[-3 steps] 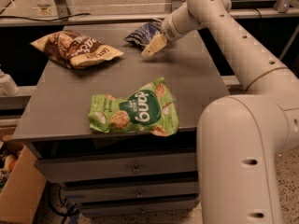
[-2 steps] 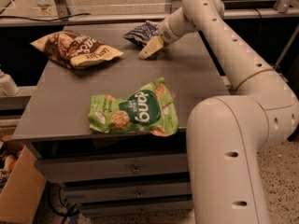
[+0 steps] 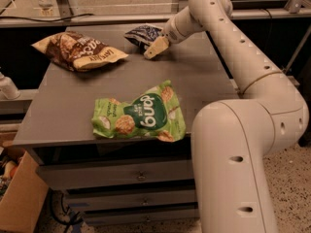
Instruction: Pick blue chip bag
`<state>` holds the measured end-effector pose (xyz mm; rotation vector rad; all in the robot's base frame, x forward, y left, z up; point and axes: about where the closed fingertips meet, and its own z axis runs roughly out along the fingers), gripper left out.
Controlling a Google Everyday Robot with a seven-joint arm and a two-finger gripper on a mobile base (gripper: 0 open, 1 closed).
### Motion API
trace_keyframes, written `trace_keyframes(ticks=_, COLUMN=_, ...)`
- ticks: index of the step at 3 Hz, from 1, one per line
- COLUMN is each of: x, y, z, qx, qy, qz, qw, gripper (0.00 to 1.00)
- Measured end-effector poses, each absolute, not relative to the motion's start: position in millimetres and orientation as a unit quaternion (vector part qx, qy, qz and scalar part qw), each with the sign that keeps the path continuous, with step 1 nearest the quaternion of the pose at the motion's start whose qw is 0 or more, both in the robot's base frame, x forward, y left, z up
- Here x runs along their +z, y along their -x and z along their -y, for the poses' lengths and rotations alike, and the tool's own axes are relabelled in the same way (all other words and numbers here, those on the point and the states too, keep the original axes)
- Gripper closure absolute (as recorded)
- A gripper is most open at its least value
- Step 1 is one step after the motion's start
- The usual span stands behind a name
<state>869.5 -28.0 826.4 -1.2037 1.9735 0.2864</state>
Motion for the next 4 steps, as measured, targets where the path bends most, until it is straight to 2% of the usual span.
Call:
trace_keyframes(ticks=1, x=829.1, y=-869.5, z=28.1, qx=0.113, qy=0.475, qz=-0.778, qw=0.395, gripper=0.87)
trace_keyframes(ticks=2, x=832.6, y=-869.4, z=28.1, qx=0.113, qy=0.475, qz=-0.778, qw=0.395, gripper=1.00)
trace_keyframes(ticks=4, x=833.4, y=-869.4, z=28.1, qx=0.113, qy=0.475, qz=-0.778, qw=0.395, gripper=1.00)
